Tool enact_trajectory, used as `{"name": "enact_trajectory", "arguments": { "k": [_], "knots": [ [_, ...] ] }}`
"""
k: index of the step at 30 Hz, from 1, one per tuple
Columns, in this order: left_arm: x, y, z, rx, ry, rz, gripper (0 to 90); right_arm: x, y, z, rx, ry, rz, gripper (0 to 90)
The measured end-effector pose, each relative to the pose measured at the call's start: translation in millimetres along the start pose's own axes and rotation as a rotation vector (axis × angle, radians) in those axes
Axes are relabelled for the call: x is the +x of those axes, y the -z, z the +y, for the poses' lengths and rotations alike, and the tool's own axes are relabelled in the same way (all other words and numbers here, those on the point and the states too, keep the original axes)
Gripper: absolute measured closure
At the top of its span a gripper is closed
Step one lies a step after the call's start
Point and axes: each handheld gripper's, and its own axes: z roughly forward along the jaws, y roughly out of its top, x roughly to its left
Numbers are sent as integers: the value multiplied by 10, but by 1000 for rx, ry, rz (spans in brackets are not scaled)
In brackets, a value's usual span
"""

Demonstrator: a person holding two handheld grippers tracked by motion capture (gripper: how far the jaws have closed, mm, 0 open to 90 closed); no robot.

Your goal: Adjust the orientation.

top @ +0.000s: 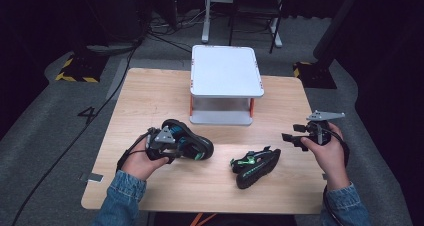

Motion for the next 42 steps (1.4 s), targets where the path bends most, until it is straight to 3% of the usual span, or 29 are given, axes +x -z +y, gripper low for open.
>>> {"name": "enact_trajectory", "arguments": {
  "k": [3, 9, 12, 13, 14, 15, 17, 20, 25, 26, 30, 31, 34, 38, 40, 42],
  "knots": [
    [79, -56, 42, -23, 34, 1, 644, -15, 44, -59, 7, -13, -13, 312],
    [181, -176, 94, -90, 71, -15, 638, -35, 138, -171, 12, -32, -37, 310],
    [202, -208, 108, -98, 78, -4, 660, -50, 175, -207, 10, -41, -47, 309],
    [211, -235, 115, -88, 69, 15, 670, -55, 193, -224, 10, -46, -52, 309],
    [213, -265, 122, -66, 62, 39, 758, -62, 209, -239, 11, -48, -56, 309],
    [217, -299, 128, -57, 51, 56, 736, -66, 221, -253, 11, -49, -60, 308],
    [208, -363, 156, -62, 51, 29, 712, -70, 251, -288, 12, -56, -62, 308],
    [203, -355, 193, -56, 32, 43, 698, -77, 272, -307, 12, -60, -70, 307],
    [133, -256, 276, -82, 53, 61, 553, -93, 310, -330, 8, -71, -76, 306],
    [81, -207, 332, -123, 67, 63, 472, -93, 315, -327, 6, -70, -76, 305],
    [-45, -205, 457, -179, 33, 49, 425, -74, 280, -325, 12, -65, -70, 304],
    [-137, -251, 542, -219, 19, 37, 435, -64, 269, -327, 16, -62, -70, 304],
    [-191, -339, 612, -258, 18, 39, 469, -40, 247, -333, 22, -60, -67, 304],
    [-227, -578, 702, -231, 11, 44, 487, 20, 223, -334, 20, -41, -65, 305],
    [-216, -686, 725, -215, 27, 47, 511, 45, 217, -338, 21, -35, -64, 305],
    [-190, -727, 729, -210, 50, 47, 615, 57, 219, -349, 23, -28, -64, 305]
  ]
}}
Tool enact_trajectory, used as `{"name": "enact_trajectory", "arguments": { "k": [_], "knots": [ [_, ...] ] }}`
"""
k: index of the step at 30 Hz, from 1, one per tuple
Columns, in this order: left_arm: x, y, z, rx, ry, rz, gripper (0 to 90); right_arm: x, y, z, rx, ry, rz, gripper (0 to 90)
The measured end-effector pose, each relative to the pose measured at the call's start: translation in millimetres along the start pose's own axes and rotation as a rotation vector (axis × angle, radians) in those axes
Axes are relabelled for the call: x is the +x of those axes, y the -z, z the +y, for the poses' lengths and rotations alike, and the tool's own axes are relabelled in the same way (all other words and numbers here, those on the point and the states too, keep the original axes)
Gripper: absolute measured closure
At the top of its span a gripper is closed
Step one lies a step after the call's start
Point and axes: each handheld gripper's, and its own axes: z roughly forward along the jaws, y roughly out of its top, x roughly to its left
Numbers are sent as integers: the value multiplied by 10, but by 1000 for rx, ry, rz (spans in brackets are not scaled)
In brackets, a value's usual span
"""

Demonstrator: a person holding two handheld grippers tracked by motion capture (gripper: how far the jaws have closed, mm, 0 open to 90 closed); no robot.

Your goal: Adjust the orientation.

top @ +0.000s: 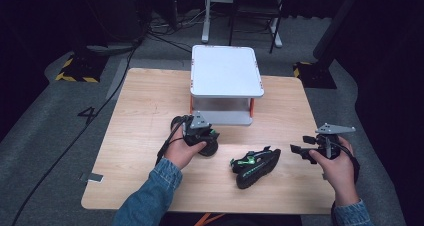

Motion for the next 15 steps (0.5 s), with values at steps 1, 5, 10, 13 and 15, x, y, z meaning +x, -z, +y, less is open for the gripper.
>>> {"name": "enact_trajectory", "arguments": {
  "k": [1, 5, 10, 13, 15],
  "knots": [
    [25, 0, 0, -1, 38, -32, 702, 6, 8, -14, 1, -5, -1, 305],
    [14, 22, 6, 8, 51, -49, 845, -4, 26, -22, -6, -5, -10, 305],
    [-13, 70, 18, 30, 35, -53, 858, 7, 28, -10, -9, 0, -7, 305],
    [-54, 172, 26, 42, 12, -38, 858, 13, 21, 22, -14, 6, -2, 305],
    [-79, 270, 18, 50, 4, -42, 859, 13, 10, 39, -17, 9, 1, 305]
  ]
}}
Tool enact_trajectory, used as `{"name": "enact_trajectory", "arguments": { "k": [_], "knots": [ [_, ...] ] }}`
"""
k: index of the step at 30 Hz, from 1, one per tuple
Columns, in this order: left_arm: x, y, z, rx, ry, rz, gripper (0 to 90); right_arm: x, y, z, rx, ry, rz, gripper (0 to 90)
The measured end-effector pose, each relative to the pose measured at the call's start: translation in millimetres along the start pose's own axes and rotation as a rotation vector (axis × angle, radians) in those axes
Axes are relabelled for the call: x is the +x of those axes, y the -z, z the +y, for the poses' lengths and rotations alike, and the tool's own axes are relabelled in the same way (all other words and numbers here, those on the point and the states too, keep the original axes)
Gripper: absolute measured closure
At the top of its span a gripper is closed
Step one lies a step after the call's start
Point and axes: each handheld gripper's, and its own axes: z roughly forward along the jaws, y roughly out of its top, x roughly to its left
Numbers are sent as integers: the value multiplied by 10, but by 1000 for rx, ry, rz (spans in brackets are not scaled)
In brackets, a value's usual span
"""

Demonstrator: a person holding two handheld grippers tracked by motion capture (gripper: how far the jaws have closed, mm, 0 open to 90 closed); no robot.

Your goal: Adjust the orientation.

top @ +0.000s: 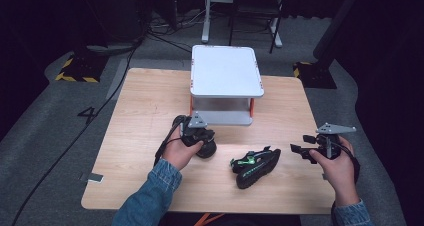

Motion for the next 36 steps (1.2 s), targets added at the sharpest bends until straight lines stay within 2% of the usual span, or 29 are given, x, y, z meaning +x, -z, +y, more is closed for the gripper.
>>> {"name": "enact_trajectory", "arguments": {
  "k": [3, 4, 5, 6, 7, 10, 11, 14, 16, 20, 25, 27, 28, 29, 31, 32, 33, 35, 36],
  "knots": [
    [-45, 166, -53, -1, 3, -21, 860, 16, -47, 68, -5, 14, 12, 305],
    [-90, 282, -90, 8, -18, -15, 861, 30, -82, 117, -7, 27, 22, 305],
    [-90, 282, -90, 8, -18, -15, 862, 30, -82, 117, -7, 27, 22, 305],
    [-139, 377, -132, 24, -34, -25, 862, 60, -138, 179, -11, 37, 36, 307],
    [-139, 377, -132, 24, -34, -25, 862, 60, -138, 179, -11, 37, 36, 307],
    [-210, 505, -250, 77, -55, -35, 861, 118, -240, 294, -21, 73, 64, 310],
    [-210, 505, -250, 77, -55, -35, 861, 118, -240, 294, -21, 73, 64, 310],
    [-268, 546, -343, 129, -65, -34, 861, 163, -311, 370, -24, 92, 85, 310],
    [-286, 568, -396, 146, -63, -41, 860, 202, -359, 421, -26, 110, 101, 310],
    [-269, 684, -443, 161, -47, -46, 859, 215, -371, 436, -25, 115, 108, 310],
    [-317, 649, -444, 164, -57, -78, 858, 207, -354, 436, -29, 111, 104, 310],
    [-326, 638, -434, 165, -62, -84, 828, 215, -358, 437, -27, 113, 106, 310],
    [-308, 632, -436, 154, -55, -94, 828, 220, -361, 435, -27, 114, 108, 310],
    [-292, 629, -441, 135, -48, -90, 748, 227, -364, 431, -25, 115, 109, 310],
    [-253, 635, -443, 113, -27, -97, 679, 230, -364, 421, -19, 114, 110, 310],
    [-244, 639, -433, 89, -14, -102, 536, 227, -354, 408, -20, 110, 105, 310],
    [-234, 645, -414, 55, -5, -105, 536, 227, -354, 408, -20, 110, 105, 310],
    [-214, 670, -368, 18, 20, -121, 477, 219, -328, 380, -19, 108, 98, 310],
    [-175, 687, -334, -20, 37, -96, 440, 219, -321, 368, -19, 105, 96, 310]
  ]
}}
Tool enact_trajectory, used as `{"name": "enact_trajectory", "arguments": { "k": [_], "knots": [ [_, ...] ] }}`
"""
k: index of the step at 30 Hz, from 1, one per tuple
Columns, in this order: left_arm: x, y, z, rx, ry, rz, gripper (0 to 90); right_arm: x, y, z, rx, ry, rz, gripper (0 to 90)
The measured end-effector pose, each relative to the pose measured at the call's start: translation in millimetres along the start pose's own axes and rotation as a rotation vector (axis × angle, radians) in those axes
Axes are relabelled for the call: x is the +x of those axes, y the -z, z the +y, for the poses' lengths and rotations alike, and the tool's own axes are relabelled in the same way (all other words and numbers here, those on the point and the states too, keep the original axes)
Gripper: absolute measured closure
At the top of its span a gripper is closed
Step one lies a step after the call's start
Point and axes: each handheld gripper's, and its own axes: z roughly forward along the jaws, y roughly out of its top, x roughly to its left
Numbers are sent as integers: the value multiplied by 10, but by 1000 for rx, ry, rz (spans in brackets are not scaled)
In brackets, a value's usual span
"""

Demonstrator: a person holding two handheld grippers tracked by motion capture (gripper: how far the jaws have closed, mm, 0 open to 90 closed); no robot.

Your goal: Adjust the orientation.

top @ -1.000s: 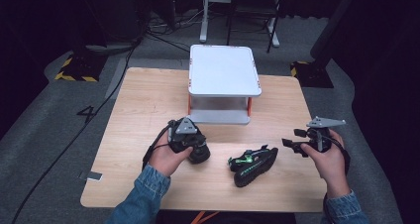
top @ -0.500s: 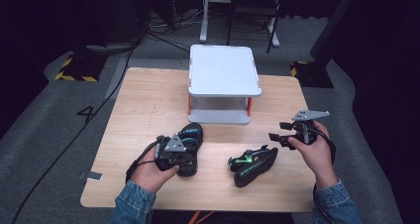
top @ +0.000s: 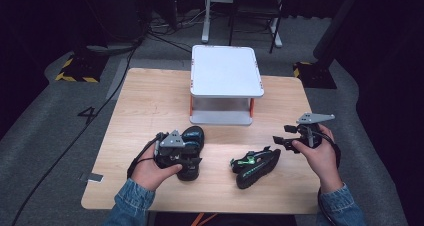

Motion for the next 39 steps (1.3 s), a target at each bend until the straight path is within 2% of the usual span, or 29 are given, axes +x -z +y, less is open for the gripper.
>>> {"name": "enact_trajectory", "arguments": {
  "k": [1, 3, 4, 5, 9, 11, 13, 14, 16, 18, 21, 26, 31, 32, 35, 36, 39],
  "knots": [
    [0, 0, 0, 0, 0, 0, 404, 0, 0, 0, 0, 0, 0, 310],
    [67, 26, 16, -25, 10, 75, 383, 9, 14, -21, 5, -2, -4, 310],
    [125, 53, 18, -33, 12, 129, 374, 18, 20, -29, 4, -5, -6, 310],
    [155, 67, 14, -41, 29, 147, 358, 26, 25, -38, 4, -1, -5, 310],
    [332, 179, -14, -69, 87, 268, 320, 69, 31, -52, 2, 2, -2, 310],
    [421, 230, -36, -58, 95, 324, 310, 92, 33, -61, 5, 6, -1, 310],
    [522, 266, -64, -40, 110, 357, 304, 113, 38, -78, 7, 6, -1, 311],
    [625, 280, -101, -22, 138, 388, 290, 132, 53, -101, 10, 6, -2, 311],
    [676, 284, -123, -4, 146, 405, 283, 141, 65, -112, 11, 6, -5, 310],
    [767, 284, -177, 22, 170, 432, 276, 169, 111, -131, 10, 6, -8, 311],
    [874, 295, -254, 49, 213, 444, 268, 189, 137, -124, 8, 7, -7, 312],
    [994, 325, -377, 135, 247, 490, 238, 282, 154, -92, 8, 27, 19, 312],
    [1091, 353, -508, 198, 281, 498, 237, 363, 116, -45, 16, 47, 44, 311],
    [1119, 367, -547, 206, 293, 504, 237, 409, 82, -27, 20, 55, 68, 308],
    [1130, 378, -572, 216, 305, 506, 237, 461, 35, -16, 32, 59, 87, 307],
    [1135, 378, -582, 210, 310, 507, 237, 519, -27, -7, 49, 71, 105, 307],
    [1138, 388, -600, 209, 312, 506, 237, 579, -90, 8, 61, 88, 117, 307]
  ]
}}
